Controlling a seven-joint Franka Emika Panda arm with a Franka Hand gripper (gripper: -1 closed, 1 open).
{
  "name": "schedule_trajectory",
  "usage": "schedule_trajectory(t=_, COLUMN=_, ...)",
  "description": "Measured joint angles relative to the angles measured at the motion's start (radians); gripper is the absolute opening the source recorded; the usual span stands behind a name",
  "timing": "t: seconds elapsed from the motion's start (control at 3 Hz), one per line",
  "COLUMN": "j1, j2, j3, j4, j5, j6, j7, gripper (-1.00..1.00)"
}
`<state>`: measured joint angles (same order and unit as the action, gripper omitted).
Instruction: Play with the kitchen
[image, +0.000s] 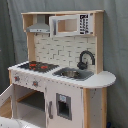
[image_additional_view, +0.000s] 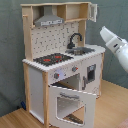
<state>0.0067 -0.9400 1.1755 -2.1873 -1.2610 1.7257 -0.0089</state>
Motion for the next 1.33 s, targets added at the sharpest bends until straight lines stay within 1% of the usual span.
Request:
schedule_trajectory(t=0.33, j1=0.032, j2=-0.003, j3=-0.050, j4=0.000, j5=0.000, j6=-0.086, j7=0.036, gripper=1.00)
schedule_trajectory(t=0.67, j1=0.041, j2=-0.012, j3=-0.103, j4=0.002, j5=0.001, j6=-0.148, j7=0.118, gripper=1.00)
schedule_trajectory(t=1.0, j1=0.047, j2=-0.030, j3=-0.153, j4=0.003, j5=0.006, j6=-0.182, j7=0.203, gripper=1.00)
schedule_trajectory(t=1.33, j1=0.049, j2=-0.053, j3=-0.219, j4=0.003, j5=0.016, j6=-0.200, j7=0.290, gripper=1.00)
